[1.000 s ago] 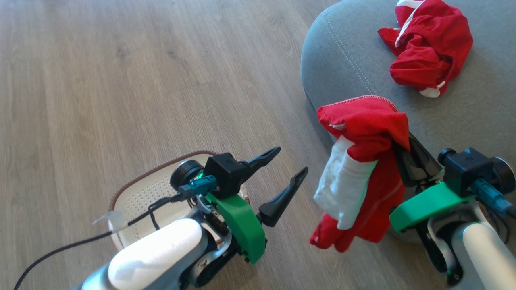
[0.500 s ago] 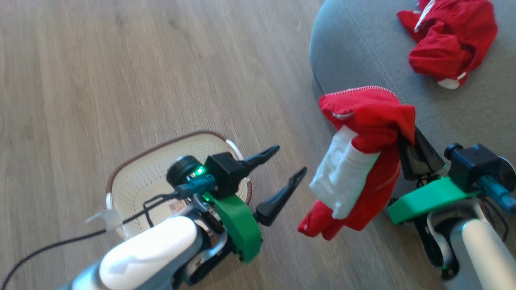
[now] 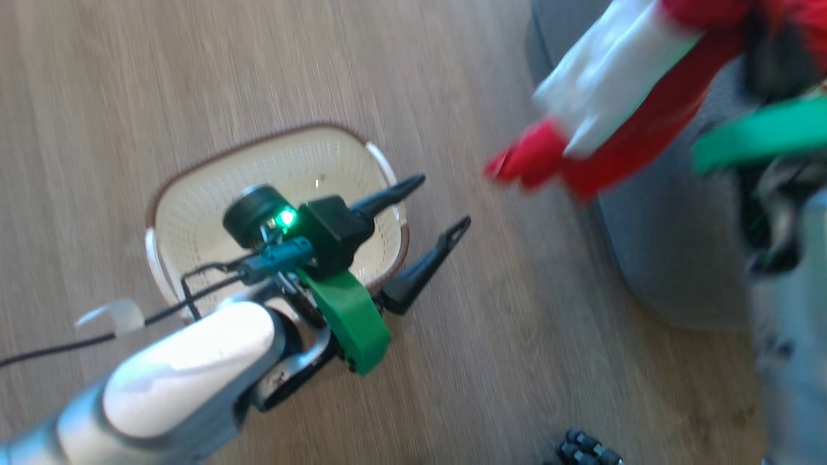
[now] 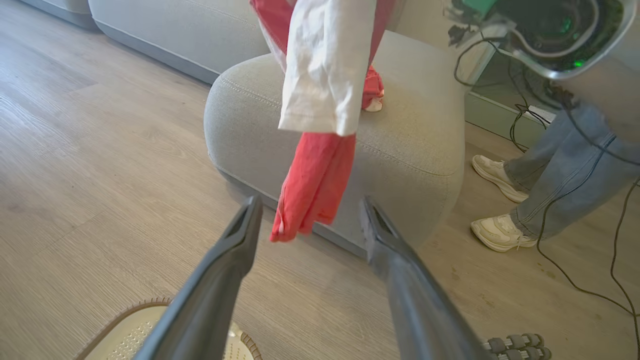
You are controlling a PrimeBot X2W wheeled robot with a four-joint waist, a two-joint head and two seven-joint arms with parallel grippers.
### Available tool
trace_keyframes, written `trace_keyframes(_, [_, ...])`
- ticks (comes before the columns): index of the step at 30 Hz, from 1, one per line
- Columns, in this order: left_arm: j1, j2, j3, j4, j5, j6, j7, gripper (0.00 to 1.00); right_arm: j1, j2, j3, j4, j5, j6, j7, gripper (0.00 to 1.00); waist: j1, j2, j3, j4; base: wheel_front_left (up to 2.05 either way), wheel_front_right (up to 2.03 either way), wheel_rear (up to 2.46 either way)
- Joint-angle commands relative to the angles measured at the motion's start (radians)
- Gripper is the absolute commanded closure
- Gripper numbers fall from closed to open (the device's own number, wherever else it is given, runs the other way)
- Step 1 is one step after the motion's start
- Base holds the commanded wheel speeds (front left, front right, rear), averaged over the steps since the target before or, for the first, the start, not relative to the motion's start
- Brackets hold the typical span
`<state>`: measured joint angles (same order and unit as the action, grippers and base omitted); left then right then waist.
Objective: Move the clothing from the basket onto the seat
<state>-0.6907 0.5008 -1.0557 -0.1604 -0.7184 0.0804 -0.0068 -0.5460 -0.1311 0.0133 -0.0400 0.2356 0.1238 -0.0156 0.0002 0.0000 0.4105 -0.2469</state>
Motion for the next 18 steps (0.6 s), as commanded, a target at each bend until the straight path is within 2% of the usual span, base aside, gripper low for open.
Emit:
trace_keyframes(1, [-0.057, 0.031, 0.047, -0.045, 0.013, -0.003, 0.006, 0.00, -0.089, -0.004, -0.022, -0.022, 0.001, 0.007, 0.021, 1.00, -0.0002, 0.0000, 0.080, 0.019, 0.00, 0.00, 0.00])
trace_keyframes(11, [-0.074, 0.066, 0.061, -0.080, 0.011, -0.017, 0.003, 0.00, -0.567, 0.000, -0.312, 0.136, -0.019, 0.007, 0.166, 1.00, -0.0002, 0.0000, 0.204, 0.091, 0.00, 0.00, 0.00])
trace_keyframes(18, [-0.052, 0.073, 0.049, -0.064, 0.005, -0.033, -0.020, 0.00, -0.820, -0.074, -0.496, 0.200, -0.166, 0.007, 0.246, 1.00, -0.0002, 0.0000, 0.217, 0.142, 0.00, 0.00, 0.00])
